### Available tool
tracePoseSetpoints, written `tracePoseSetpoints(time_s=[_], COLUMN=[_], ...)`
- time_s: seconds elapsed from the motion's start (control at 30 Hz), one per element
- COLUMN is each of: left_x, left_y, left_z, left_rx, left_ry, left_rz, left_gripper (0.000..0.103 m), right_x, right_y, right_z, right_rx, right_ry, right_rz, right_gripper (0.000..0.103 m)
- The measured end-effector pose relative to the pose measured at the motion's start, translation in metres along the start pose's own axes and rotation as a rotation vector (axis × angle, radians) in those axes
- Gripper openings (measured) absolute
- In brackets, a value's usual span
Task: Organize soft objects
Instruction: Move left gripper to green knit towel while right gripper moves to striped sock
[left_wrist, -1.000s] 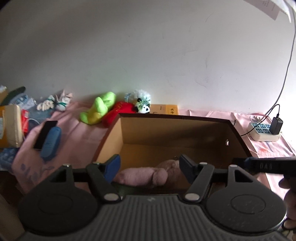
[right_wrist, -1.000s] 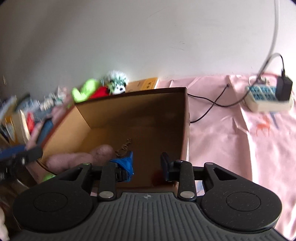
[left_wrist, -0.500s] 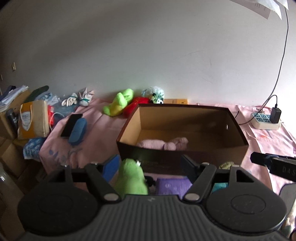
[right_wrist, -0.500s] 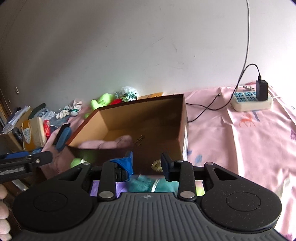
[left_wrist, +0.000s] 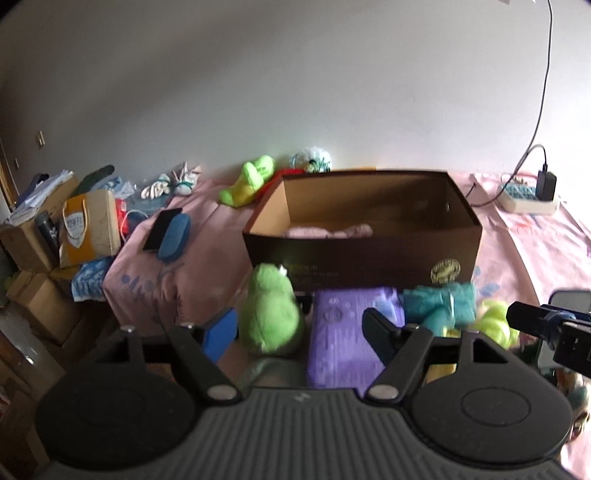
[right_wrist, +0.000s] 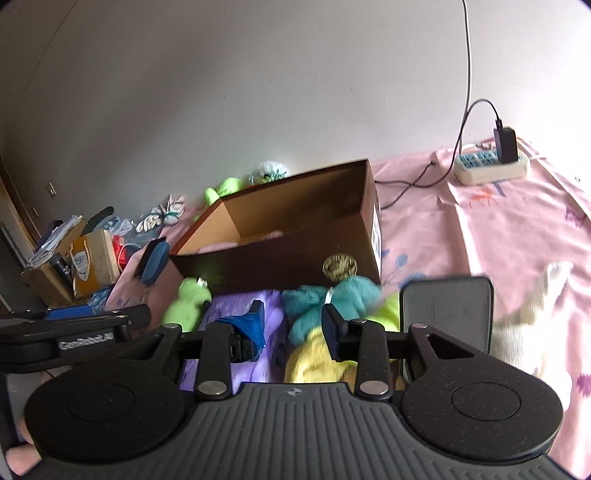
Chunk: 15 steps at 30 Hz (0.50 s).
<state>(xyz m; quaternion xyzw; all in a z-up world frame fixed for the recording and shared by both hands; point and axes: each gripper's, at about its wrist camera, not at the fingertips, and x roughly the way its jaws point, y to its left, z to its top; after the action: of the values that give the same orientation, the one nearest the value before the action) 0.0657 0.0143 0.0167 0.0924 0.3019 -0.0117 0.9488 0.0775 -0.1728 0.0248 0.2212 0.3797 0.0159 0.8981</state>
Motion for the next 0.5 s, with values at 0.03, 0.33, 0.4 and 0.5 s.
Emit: tracePoseSetpoints(time_s=[0.03, 0.33, 0.4, 0.5], left_x=[-0.001, -0.002, -0.003, -0.003], left_y=[-0.002, -0.01, -0.011, -0.014], left_z=[-0.004, -0.035, -0.041, -0.047], left_rx=[0.003, 0.003, 0.004, 0.017], left_ry=[0.008, 0.089, 0.101, 0.108], left_rz=[0.003, -0.007, -0.009, -0.002], left_gripper=[0.075, 0.075, 0.075, 0.075], right_x=[-0.003, -0.015, -0.016, -0.018], right_y=[0.0, -0.002, -0.002, -0.002], right_z=[-0.004, -0.03, -0.034, -0.04], right_rx=[0.004, -0.021, -0.032, -0.052], right_ry=[0.004, 0.033, 0.036, 0.038], right_rz=[0.003, -0.018, -0.028, -0.034], right_gripper=[0.017, 0.017, 0.018, 0.018])
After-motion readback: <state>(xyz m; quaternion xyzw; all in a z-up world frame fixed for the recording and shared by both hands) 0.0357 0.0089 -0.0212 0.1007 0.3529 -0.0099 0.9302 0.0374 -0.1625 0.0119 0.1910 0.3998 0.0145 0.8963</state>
